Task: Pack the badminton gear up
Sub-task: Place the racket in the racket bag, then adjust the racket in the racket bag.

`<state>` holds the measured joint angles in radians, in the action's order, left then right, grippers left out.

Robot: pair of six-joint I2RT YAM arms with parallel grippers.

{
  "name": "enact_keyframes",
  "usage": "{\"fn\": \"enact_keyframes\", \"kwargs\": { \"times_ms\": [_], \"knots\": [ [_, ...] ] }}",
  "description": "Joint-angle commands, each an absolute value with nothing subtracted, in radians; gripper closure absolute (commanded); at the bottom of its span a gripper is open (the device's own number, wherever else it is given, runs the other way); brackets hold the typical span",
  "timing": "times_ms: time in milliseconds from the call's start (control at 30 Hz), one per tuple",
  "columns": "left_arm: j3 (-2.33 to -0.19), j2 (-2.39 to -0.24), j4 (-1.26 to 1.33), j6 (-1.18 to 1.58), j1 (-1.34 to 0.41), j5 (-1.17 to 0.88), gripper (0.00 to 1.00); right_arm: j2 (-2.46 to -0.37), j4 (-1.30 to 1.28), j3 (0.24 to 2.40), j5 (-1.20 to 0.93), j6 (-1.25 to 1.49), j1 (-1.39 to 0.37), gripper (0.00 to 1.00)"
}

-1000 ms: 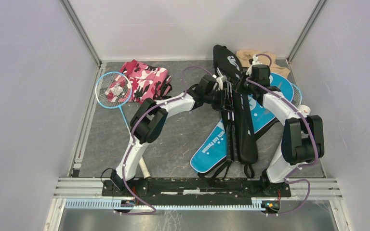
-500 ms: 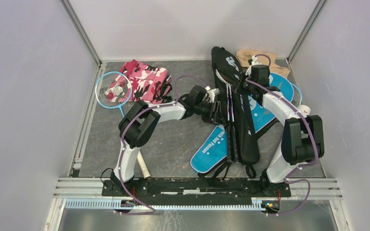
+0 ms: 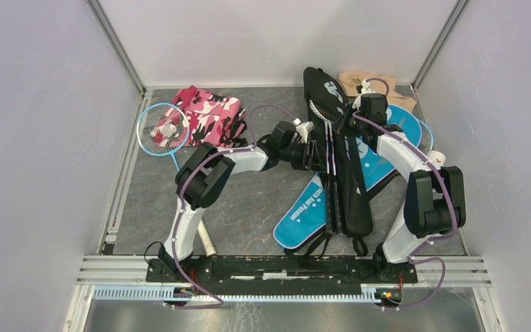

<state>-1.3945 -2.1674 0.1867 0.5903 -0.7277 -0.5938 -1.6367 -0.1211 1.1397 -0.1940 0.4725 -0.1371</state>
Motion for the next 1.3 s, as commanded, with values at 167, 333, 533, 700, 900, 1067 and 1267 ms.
{"fn": "enact_keyframes", "kwargs": {
  "times_ms": [167, 333, 533, 700, 900, 1067, 1267],
  "knots": [
    [-1.509, -2.271, 0.253, 0.565, -0.701, -0.559, 0.43, -1.583, -0.069, 1.123, -0.201, 0.474, -0.134, 1.00],
    [-1.535, -2.299, 0.316, 0.615, -0.694, -0.599, 0.51, -1.578, -0.063, 1.109, -0.197, 0.473, -0.135, 1.00],
    [-1.573, -2.337, 0.366, 0.705, -0.664, -0.656, 0.73, -1.577, -0.067, 1.111, -0.189, 0.466, -0.134, 1.00],
    [-1.549, -2.278, 0.354, 0.718, -0.645, -0.694, 0.97, -1.580, -0.109, 1.156, -0.160, 0.429, -0.131, 1.00],
    [-1.559, -2.110, 0.115, 0.627, -0.625, -0.683, 0.98, -1.553, -0.191, 1.236, -0.080, 0.331, -0.131, 1.00],
    [-1.614, -2.008, -0.089, 0.575, -0.620, -0.711, 0.98, -1.545, -0.264, 1.305, -0.059, 0.272, -0.131, 1.00],
    [-1.624, -1.951, -0.181, 0.589, -0.610, -0.796, 0.98, -1.541, -0.294, 1.308, -0.073, 0.241, -0.132, 1.00]
  ]
}}
